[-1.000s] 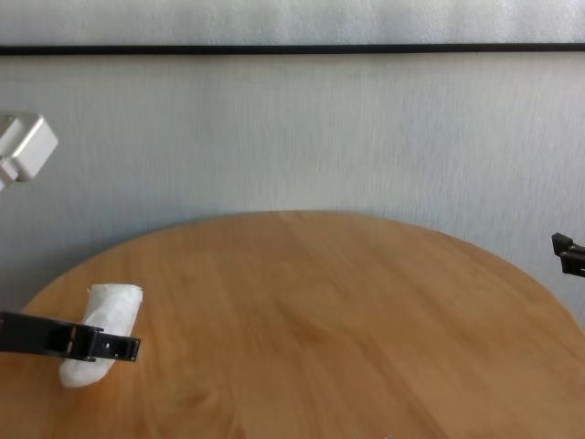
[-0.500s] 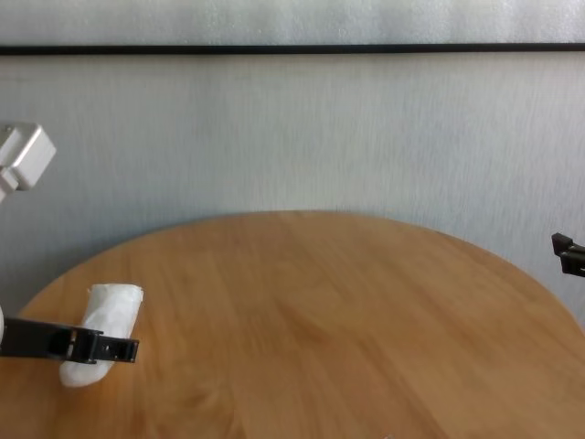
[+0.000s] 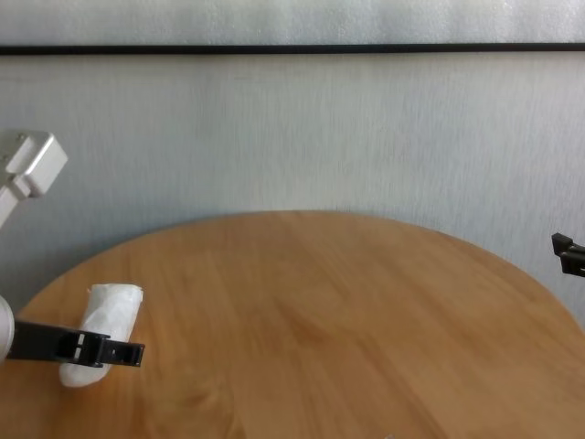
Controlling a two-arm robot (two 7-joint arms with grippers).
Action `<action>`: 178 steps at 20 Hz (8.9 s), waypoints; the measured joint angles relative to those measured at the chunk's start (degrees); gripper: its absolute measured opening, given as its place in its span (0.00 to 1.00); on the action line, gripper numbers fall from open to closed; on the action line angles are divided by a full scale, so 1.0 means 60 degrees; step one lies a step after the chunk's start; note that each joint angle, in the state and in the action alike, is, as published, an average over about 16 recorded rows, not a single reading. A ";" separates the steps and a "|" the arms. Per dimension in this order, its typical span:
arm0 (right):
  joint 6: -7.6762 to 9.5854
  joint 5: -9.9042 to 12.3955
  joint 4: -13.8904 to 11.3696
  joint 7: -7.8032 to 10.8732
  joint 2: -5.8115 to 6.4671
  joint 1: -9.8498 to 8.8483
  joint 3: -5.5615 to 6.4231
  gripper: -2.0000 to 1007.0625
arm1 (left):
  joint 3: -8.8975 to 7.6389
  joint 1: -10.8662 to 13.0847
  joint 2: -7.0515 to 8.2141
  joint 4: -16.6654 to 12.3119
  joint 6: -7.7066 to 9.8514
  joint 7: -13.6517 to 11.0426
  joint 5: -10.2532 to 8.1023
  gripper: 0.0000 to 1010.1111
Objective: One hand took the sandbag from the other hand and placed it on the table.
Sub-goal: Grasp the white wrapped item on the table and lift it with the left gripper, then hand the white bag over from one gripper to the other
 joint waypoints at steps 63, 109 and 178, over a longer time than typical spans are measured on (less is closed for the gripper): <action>0.0000 0.0000 0.0000 0.0000 0.0000 0.0000 0.0000 1.00 | -0.0181 -0.0154 -0.0338 0.0392 -0.0102 -0.0280 0.0573 0.51; 0.0000 0.0000 0.0000 0.0000 0.0000 0.0000 0.0000 1.00 | -0.0347 0.0021 -0.0310 0.0240 -0.0106 -0.0158 0.0578 0.44; 0.0000 0.0000 0.0000 0.0000 0.0000 0.0000 0.0000 1.00 | 0.1787 -0.1877 -0.0301 -0.0058 -0.4665 -0.5467 -0.0623 0.44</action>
